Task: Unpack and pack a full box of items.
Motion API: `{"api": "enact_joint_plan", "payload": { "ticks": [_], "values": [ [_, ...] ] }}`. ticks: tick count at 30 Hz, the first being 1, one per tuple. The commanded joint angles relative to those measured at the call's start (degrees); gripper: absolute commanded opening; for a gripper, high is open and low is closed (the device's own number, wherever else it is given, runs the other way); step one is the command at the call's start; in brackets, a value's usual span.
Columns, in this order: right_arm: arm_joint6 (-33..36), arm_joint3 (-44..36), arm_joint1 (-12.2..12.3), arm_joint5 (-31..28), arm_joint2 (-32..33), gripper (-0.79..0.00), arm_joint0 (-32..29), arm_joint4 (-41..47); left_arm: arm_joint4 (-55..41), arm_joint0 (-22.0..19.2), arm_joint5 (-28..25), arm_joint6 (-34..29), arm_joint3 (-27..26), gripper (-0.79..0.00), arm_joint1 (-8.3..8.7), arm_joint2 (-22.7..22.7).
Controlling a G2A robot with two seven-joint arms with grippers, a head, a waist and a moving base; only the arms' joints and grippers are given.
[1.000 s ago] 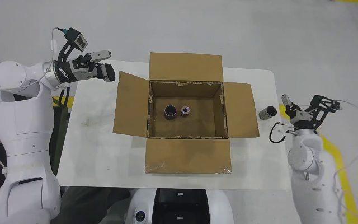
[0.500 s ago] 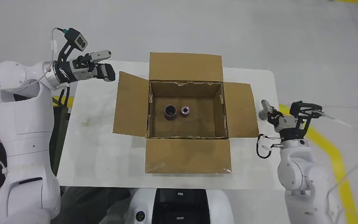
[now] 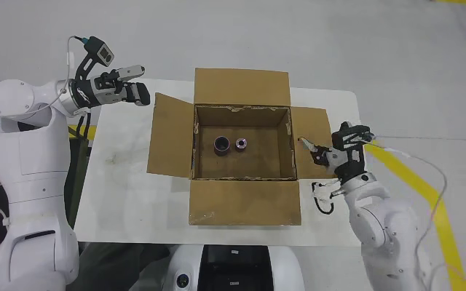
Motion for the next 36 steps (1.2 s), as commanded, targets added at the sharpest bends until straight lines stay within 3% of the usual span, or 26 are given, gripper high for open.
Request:
{"api": "enact_joint_plan", "payload": {
  "ticks": [1,7,20,26,36],
  "values": [
    [2.9,0.9,0.0,-1.7,-0.8,0.0,2.1,1.4,0.0,0.0,0.0,0.0,0.0,0.0,0.0,0.0],
    [11.8,4.3,0.1,-6.6,-3.5,0.0,9.0,6.8,0.0,0.0,0.0,0.0,0.0,0.0,0.0,0.0],
    [23.0,9.8,-0.3,-8.0,-12.8,0.0,18.7,9.4,0.0,0.0,0.0,0.0,0.0,0.0,0.0,0.0],
    [24.9,13.0,-0.6,-7.3,-16.1,0.0,22.0,10.0,0.0,0.0,0.0,0.0,0.0,0.0,0.0,0.0],
    [24.0,14.3,-0.6,-7.0,-16.2,0.0,22.3,11.1,0.0,0.0,0.0,0.0,0.0,0.0,0.0,0.0]
  ]
}}
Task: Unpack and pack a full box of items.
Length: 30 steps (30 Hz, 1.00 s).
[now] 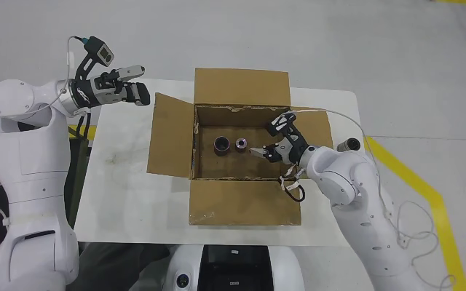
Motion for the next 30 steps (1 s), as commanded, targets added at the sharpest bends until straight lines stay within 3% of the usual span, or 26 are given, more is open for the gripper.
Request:
{"api": "enact_joint_plan", "payload": {
  "ticks": [1,15,20,30],
  "values": [
    [0.0,0.0,0.0,0.0,0.0,0.0,0.0,0.0,0.0,0.0,0.0,0.0,0.0,0.0,0.0,0.0],
    [0.4,-0.1,0.0,-0.8,-0.4,0.0,0.3,-0.7,0.0,0.0,0.0,0.0,0.0,0.0,0.0,0.0],
    [3.2,2.2,-0.3,-4.1,-4.1,0.0,5.2,-0.4,0.0,0.0,0.0,0.0,0.0,0.0,0.0,0.0],
    [8.3,14.1,-1.8,-9.3,-11.7,0.0,16.5,5.4,0.0,0.0,0.0,0.0,0.0,0.0,0.0,0.0]
  ]
}}
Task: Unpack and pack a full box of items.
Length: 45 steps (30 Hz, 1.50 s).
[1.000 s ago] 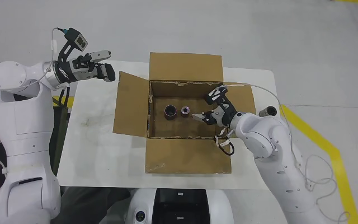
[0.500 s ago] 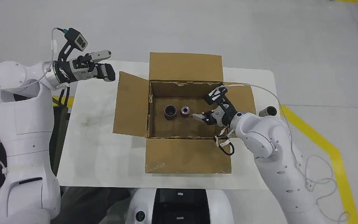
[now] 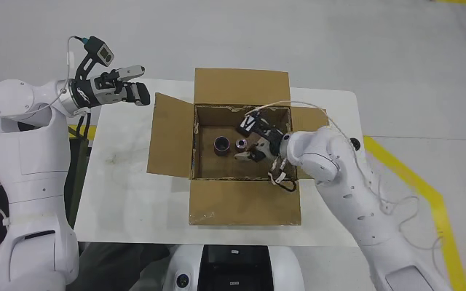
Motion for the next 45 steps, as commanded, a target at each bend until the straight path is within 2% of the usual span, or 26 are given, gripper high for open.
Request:
{"api": "enact_joint_plan", "payload": {
  "ticks": [1,6,19,40,44,45],
  "values": [
    [0.4,2.6,-0.3,-0.7,-1.2,0.0,1.9,1.6,0.0,0.0,0.0,0.0,0.0,0.0,0.0,0.0],
    [1.4,7.6,-1.3,-0.6,-5.3,0.0,6.0,1.4,0.0,0.0,0.0,0.0,0.0,0.0,0.0,0.0],
    [-1.5,19.2,-3.8,1.8,-13.2,0.0,12.0,-3.8,0.0,0.0,0.0,0.0,0.0,0.0,0.0,0.0],
    [-6.5,31.8,-7.1,-3.5,-18.8,0.0,16.7,-2.6,0.0,0.0,0.0,0.0,0.0,0.0,0.0,0.0],
    [-7.5,34.0,-7.8,-4.3,-19.5,-0.068,17.6,-2.0,0.0,0.0,0.0,0.0,0.0,0.0,0.0,0.0],
    [-7.7,34.4,-7.9,-4.4,-19.6,-0.129,17.8,-1.9,0.0,0.0,0.0,0.0,0.0,0.0,0.0,0.0]
  ]
}}
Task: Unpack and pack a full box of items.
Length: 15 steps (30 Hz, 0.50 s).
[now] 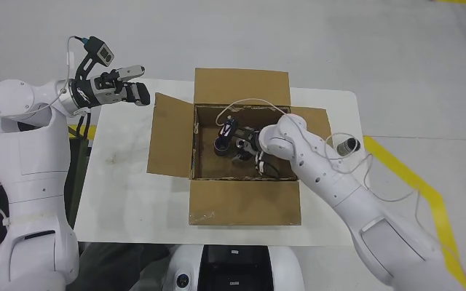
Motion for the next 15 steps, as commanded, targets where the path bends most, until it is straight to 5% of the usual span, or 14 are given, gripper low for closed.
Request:
{"api": "enact_joint_plan", "payload": {
  "ticks": [1,9,15],
  "values": [
    [-0.3,0.9,-0.3,0.0,-0.2,-0.145,0.4,0.0,0.0,0.0,0.0,0.0,0.0,0.0,0.0,0.0],
    [-1.3,2.6,-0.6,-0.9,0.2,-0.763,1.0,0.4,0.0,0.0,0.0,0.0,0.0,0.0,0.0,0.0],
    [-0.8,0.0,0.2,-0.9,1.8,-0.785,-0.2,-0.3,0.0,0.0,0.0,0.0,0.0,0.0,0.0,0.0]
  ]
}}
